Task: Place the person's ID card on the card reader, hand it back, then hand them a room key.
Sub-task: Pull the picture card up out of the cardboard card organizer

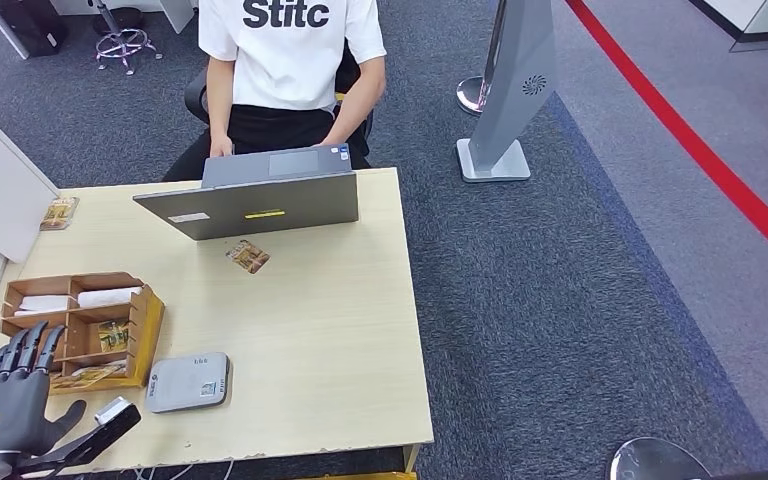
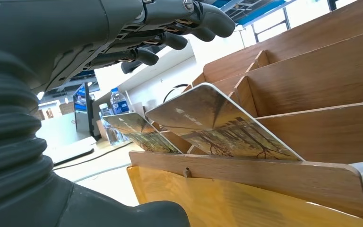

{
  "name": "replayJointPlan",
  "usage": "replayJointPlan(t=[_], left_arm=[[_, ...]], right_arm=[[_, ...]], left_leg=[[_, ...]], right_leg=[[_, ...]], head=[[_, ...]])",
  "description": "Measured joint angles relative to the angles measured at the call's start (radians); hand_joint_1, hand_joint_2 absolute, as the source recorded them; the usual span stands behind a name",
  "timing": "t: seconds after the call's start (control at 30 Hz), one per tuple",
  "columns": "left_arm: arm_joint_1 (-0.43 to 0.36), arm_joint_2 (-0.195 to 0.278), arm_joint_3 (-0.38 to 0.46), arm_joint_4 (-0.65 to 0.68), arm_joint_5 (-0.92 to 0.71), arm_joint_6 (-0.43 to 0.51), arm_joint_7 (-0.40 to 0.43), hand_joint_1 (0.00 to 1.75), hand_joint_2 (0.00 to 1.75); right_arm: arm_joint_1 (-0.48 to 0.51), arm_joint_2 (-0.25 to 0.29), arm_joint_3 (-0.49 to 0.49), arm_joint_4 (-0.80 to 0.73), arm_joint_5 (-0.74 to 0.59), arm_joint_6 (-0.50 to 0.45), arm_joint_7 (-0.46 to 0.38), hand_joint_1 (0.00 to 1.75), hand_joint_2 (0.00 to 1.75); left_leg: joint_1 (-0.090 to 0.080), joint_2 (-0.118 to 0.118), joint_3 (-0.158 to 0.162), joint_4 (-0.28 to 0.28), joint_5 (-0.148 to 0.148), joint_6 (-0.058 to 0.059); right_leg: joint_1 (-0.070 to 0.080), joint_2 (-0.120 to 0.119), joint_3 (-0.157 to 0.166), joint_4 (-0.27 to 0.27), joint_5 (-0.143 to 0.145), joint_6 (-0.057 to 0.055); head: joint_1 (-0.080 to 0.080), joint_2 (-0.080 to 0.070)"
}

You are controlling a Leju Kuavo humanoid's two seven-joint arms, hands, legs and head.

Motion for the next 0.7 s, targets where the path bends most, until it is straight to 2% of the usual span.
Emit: replayJointPlan(t=[0.7], left_arm=[[0.008,0.001,-0.012,-0.004,0.020,0.002,-0.019,0.00,1.75]], right_arm=[[0.000,0.000,0.000,0.000,0.000,0.002,0.000,0.00,1.75]], left_leg=[[0.000,0.000,0.000,0.000,0.000,0.000]], right_leg=[[0.000,0.000,0.000,0.000,0.000,0.000]], head=[[0.000,0.000]])
